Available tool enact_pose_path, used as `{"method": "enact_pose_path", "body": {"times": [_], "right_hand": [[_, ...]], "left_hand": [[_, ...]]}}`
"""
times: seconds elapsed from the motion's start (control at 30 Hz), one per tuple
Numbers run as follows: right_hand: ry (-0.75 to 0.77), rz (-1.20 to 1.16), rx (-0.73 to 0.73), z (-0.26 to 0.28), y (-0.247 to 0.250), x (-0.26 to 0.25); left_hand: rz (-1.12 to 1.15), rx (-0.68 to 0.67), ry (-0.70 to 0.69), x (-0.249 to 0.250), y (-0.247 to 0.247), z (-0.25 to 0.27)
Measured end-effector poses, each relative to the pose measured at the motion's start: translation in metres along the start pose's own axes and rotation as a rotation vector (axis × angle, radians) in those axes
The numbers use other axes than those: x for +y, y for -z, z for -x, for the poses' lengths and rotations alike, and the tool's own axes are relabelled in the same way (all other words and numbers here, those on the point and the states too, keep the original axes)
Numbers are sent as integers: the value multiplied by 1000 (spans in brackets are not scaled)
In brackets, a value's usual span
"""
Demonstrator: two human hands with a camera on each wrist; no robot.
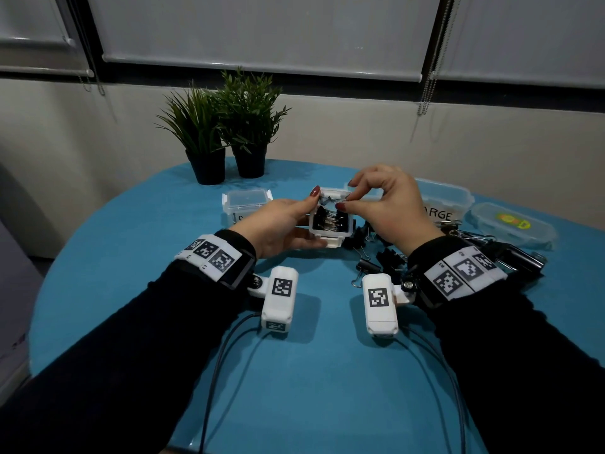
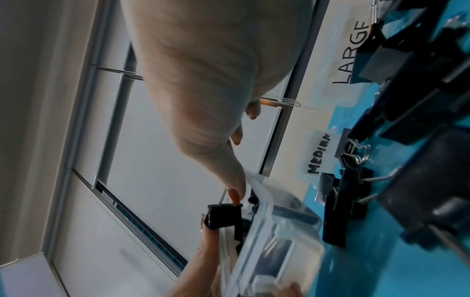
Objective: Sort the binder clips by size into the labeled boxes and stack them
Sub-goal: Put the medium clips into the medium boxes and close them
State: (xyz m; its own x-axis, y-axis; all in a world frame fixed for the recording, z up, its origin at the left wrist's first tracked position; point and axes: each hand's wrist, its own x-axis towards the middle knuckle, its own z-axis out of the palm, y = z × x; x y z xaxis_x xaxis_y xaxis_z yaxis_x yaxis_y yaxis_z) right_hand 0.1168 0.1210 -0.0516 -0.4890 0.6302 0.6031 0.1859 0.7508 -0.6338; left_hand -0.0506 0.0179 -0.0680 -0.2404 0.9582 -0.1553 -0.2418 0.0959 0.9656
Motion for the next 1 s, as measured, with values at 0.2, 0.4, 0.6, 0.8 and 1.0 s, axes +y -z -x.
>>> {"method": "enact_pose_path", "body": {"times": [0.2, 0.4, 0.6, 0.8, 1.0], "right_hand": [[2, 230, -65, -2, 1, -1], [-35, 418, -219, -3, 1, -7], [-45, 344, -246, -2, -4, -5], [-131, 239, -379, -1, -11, -2], [-170, 178, -428, -2, -14, -3]], "left_hand": [[-75, -26, -2, -1, -1, 0], [-87, -40, -19, -1, -2, 0], [-74, -39, -69, -1, -2, 0], [-79, -43, -114, -1, -4, 1], [-85, -13, -142, -2, -4, 0]]}}
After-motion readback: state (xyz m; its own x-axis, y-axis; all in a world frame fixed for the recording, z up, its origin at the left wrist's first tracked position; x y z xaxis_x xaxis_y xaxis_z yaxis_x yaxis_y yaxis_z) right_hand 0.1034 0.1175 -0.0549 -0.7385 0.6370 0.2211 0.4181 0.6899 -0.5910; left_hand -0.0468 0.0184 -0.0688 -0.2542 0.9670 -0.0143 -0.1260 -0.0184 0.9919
